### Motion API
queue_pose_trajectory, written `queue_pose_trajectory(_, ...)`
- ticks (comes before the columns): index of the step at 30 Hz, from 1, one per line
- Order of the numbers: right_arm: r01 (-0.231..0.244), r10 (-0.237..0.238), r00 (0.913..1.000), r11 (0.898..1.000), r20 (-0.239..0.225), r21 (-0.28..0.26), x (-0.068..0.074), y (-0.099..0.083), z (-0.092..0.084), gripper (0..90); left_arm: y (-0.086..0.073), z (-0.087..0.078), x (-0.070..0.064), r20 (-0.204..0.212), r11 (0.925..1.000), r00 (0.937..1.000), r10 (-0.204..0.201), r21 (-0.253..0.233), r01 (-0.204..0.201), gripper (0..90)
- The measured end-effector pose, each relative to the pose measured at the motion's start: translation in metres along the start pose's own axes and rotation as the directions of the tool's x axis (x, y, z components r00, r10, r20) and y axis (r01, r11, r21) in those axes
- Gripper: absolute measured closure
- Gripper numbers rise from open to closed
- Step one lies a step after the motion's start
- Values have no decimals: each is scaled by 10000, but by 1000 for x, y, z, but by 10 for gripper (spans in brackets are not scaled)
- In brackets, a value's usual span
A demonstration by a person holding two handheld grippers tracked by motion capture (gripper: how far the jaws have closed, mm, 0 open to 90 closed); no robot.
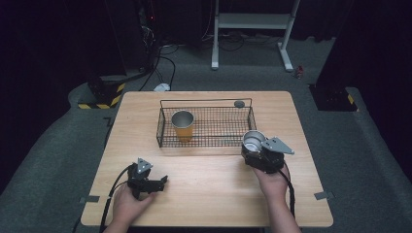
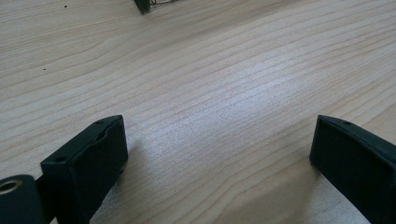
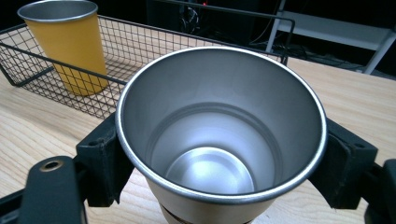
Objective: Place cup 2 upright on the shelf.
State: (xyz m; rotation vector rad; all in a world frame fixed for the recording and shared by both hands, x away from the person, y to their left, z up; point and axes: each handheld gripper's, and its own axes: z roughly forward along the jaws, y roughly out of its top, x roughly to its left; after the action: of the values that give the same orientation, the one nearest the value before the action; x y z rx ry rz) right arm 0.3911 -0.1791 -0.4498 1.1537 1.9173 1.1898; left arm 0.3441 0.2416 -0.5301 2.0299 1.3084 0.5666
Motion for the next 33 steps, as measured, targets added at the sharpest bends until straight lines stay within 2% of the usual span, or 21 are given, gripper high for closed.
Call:
queue_pose_trajectory(5,22,-22,10000,10000,15,42,4,3,1,187,0,0,0,14,10000,10000,-6,25,6,46)
queue_pose_trajectory(11,-246,247,9997,9996,36,-121,9,8,1,187,-1,-1,-1,-24,10000,10000,-56,-12,56,54)
queue_pose_trajectory(19,-290,295,9987,9995,405,-136,25,34,11,187,0,-1,-1,-41,10000,10000,-37,-32,37,53)
queue_pose_trajectory(26,-639,646,9959,9979,626,-142,26,49,19,187,0,0,-1,-24,10000,10000,-68,-16,68,51)
queue_pose_trajectory(33,-555,564,9964,9983,638,-159,24,61,33,188,1,1,-3,-148,9999,9997,-171,19,171,38)
